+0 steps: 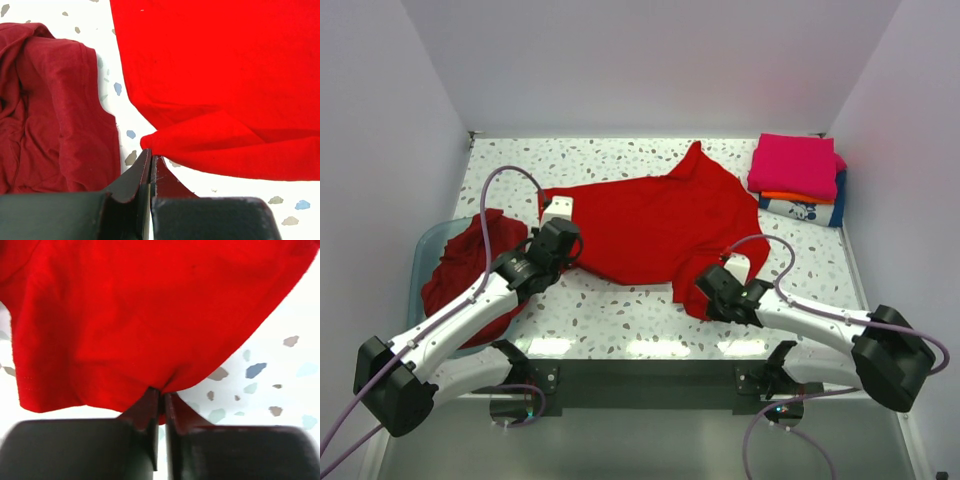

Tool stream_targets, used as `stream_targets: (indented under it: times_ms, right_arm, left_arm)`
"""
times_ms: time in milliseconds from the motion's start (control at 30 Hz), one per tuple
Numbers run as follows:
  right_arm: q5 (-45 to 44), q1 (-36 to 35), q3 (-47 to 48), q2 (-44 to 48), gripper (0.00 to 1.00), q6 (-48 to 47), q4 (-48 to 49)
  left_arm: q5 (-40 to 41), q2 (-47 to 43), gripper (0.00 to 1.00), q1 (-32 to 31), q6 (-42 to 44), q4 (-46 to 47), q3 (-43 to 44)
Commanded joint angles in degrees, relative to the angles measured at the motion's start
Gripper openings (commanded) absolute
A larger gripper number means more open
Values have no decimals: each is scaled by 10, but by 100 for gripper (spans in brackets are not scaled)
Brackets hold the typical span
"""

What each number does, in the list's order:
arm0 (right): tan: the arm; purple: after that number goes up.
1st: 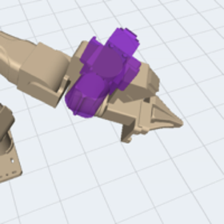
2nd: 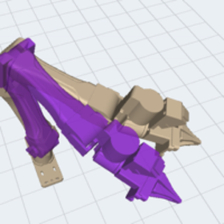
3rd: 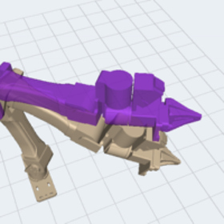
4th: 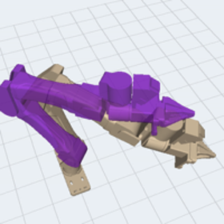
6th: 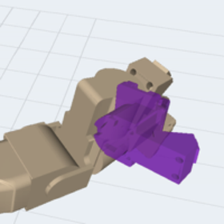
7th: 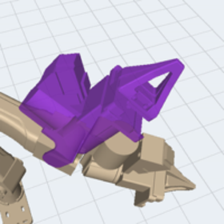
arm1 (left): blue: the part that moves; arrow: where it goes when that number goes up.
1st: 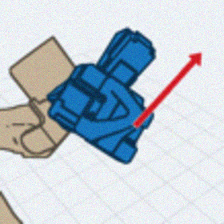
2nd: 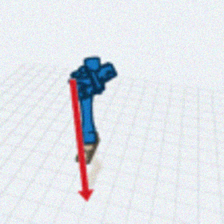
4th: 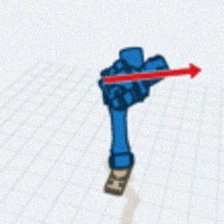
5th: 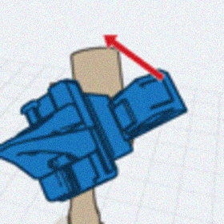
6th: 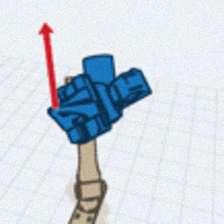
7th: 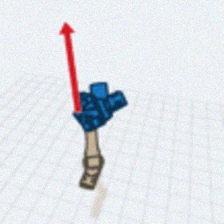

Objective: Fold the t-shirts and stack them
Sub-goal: Flatten the tshirt out

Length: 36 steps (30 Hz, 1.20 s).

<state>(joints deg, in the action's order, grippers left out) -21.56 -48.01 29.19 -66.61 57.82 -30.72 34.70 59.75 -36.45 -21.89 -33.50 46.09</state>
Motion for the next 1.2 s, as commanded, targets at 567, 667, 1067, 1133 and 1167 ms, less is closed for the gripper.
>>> stream_targets:
  times_ms: [567, 667, 1067, 1133, 1167]
  right_arm:
    - [-83, -6, 146, 135, 0, 3, -271]
    - [-81, -7, 168, 152, 0, -2, -303]
    - [-105, -7, 228, 224, 0, 4, -430]
    - [-107, -6, 225, 237, 0, 10, -448]
    - [-110, -7, 226, 249, 0, 12, -452]
  left_arm:
    - [38, -45, 0, 3, -8, 12, 1]
    - [41, -65, 0, 3, -17, -9, 10]
    - [3, -96, 0, -43, -124, -92, 21]
    - [5, -98, 0, -63, -143, -107, 29]
    - [5, -99, 0, -68, -149, -113, 32]
